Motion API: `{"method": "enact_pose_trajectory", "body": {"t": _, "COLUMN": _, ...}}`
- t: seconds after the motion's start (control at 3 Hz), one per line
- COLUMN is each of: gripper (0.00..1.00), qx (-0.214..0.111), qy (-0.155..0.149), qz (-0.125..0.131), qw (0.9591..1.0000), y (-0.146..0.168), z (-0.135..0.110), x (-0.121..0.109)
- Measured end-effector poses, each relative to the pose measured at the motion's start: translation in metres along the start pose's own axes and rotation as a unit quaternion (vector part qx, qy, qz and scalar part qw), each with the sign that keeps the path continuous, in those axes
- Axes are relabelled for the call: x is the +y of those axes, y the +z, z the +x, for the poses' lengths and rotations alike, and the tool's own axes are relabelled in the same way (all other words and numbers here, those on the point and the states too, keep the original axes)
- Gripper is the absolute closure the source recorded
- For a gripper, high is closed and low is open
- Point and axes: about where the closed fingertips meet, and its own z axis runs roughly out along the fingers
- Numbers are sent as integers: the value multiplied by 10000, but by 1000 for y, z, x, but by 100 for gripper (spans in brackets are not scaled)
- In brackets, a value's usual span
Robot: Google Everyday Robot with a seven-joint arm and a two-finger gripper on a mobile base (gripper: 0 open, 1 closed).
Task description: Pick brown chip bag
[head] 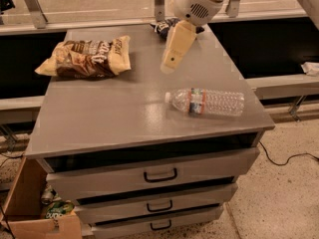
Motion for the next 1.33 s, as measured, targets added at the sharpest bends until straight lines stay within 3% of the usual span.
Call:
{"method": "enact_pose_trajectory", "body": {"t": 0.33, "gripper": 0, "qx": 0, "qy": 0, "qz": 0, "qw": 10000, "y": 0, "z": 0, "x": 0}}
{"method": "enact_pose_trajectory", "body": {"t": 0.67, "gripper": 0, "qx": -246, "qy": 53, "qz": 76, "qw": 9997, "y": 25, "z": -14, "x": -9}}
{"method": "enact_pose_trajectory", "body": {"t": 1.33, "gripper": 0, "qx": -1104, "qy": 357, "qz": 474, "qw": 9921, "y": 125, "z": -71, "x": -63}}
